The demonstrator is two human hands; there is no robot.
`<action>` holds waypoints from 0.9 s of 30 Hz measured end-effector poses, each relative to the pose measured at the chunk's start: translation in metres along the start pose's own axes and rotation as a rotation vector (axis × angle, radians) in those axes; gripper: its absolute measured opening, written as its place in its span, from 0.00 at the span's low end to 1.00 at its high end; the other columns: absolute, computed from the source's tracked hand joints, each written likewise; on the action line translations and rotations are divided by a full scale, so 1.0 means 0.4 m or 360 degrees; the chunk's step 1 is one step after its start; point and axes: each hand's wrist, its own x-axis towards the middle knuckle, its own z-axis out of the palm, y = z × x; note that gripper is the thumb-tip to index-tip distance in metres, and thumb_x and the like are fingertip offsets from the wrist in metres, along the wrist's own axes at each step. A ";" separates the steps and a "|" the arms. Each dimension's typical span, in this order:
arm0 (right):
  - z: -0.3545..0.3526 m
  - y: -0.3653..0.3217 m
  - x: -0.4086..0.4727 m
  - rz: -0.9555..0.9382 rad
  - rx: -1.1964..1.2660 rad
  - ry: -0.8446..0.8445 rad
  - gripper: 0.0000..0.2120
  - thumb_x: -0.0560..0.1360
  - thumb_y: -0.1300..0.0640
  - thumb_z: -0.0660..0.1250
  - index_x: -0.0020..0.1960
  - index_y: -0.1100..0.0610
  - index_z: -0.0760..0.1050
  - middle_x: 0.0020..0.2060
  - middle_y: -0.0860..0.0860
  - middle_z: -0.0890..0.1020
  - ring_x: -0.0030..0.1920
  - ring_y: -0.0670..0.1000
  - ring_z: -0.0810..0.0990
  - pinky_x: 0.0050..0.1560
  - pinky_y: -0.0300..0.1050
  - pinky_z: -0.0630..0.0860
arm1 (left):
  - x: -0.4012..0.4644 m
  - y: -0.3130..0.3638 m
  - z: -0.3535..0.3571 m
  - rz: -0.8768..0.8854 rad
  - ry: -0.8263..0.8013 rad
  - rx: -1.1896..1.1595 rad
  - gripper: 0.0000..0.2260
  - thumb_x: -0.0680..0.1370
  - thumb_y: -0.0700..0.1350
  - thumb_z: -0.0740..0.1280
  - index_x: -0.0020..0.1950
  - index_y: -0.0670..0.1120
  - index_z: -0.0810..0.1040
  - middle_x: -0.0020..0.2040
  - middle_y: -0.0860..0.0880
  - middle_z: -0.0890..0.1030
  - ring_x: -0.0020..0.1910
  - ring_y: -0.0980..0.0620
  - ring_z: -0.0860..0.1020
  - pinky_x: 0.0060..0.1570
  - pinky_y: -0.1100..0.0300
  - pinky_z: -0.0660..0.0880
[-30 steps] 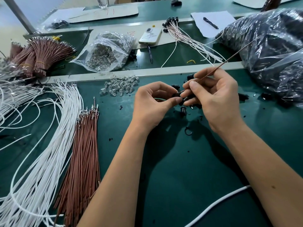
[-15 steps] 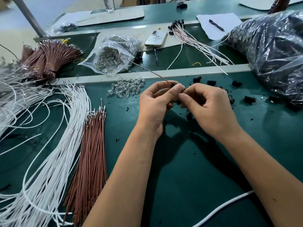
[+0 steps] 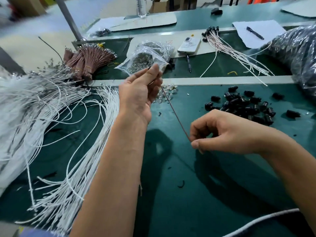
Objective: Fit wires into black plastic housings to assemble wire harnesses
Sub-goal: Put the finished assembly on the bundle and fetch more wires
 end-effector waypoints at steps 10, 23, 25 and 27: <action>0.164 -0.224 0.435 0.0339 -0.0466 0.0549 0.22 0.79 0.44 0.72 0.39 0.62 0.77 0.34 0.57 0.80 0.40 0.57 0.79 0.38 0.45 0.73 | -0.020 0.121 -0.271 0.0346 0.0751 0.0341 0.09 0.73 0.39 0.77 0.50 0.40 0.80 0.38 0.44 0.84 0.28 0.56 0.78 0.25 0.67 0.70; 0.216 -0.219 0.548 0.0622 -0.0037 0.0566 0.16 0.73 0.49 0.79 0.49 0.61 0.80 0.42 0.55 0.85 0.39 0.54 0.81 0.37 0.43 0.73 | -0.026 0.129 -0.327 0.0236 0.0766 0.0580 0.08 0.72 0.40 0.78 0.43 0.43 0.80 0.42 0.42 0.85 0.29 0.54 0.78 0.26 0.67 0.70; 0.200 -0.224 0.527 0.0579 0.0342 0.0547 0.14 0.75 0.52 0.78 0.45 0.64 0.82 0.28 0.51 0.80 0.25 0.48 0.71 0.26 0.39 0.67 | -0.029 0.132 -0.320 0.0195 0.0679 0.0644 0.08 0.72 0.40 0.78 0.43 0.44 0.80 0.41 0.43 0.84 0.30 0.54 0.78 0.26 0.67 0.70; 0.178 -0.232 0.505 0.0458 0.0563 0.0529 0.14 0.78 0.55 0.75 0.37 0.62 0.79 0.23 0.49 0.73 0.22 0.46 0.65 0.23 0.37 0.61 | -0.035 0.139 -0.305 0.0174 0.0583 0.0642 0.07 0.72 0.40 0.78 0.42 0.44 0.80 0.39 0.45 0.84 0.29 0.55 0.78 0.25 0.67 0.71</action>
